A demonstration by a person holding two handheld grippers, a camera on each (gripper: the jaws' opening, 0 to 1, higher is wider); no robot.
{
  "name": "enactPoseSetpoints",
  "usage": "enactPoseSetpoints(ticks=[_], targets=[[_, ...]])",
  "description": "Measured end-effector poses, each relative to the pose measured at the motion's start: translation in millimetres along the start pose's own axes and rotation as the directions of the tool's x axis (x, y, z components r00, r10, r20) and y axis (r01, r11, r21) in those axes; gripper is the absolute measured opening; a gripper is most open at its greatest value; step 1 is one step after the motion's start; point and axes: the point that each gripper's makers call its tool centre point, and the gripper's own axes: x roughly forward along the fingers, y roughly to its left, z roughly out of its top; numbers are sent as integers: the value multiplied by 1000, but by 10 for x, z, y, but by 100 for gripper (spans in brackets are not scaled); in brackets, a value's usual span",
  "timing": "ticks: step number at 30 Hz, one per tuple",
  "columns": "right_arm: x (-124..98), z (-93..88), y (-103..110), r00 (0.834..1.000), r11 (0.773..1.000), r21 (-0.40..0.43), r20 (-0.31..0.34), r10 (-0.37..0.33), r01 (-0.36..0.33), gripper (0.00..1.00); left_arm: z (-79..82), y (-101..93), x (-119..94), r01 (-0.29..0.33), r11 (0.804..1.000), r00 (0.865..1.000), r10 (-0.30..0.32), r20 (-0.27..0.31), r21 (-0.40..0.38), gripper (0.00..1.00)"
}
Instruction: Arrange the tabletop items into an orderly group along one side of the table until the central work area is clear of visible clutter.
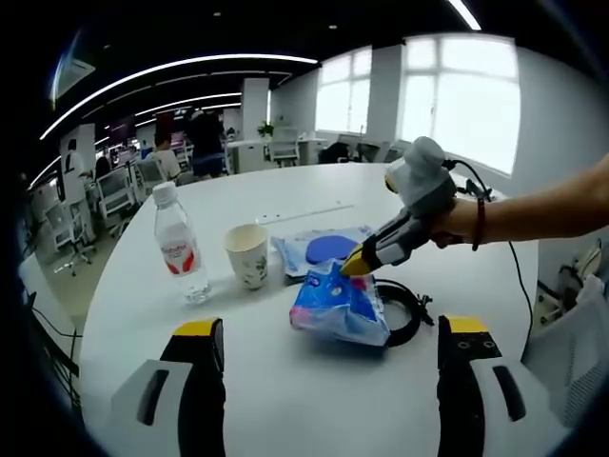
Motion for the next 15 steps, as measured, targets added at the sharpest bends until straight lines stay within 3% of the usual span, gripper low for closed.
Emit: enactPoseSetpoints(ticks=[8, 15], targets=[[-182, 74, -26, 999, 999, 41, 30, -12, 11, 0, 18, -8, -5, 2, 1000, 1000, -2, 2, 5, 92], [-371, 57, -239, 996, 992, 100, 31, -80, 76, 0, 27, -39, -3, 7, 1000, 1000, -7, 2, 9, 92]])
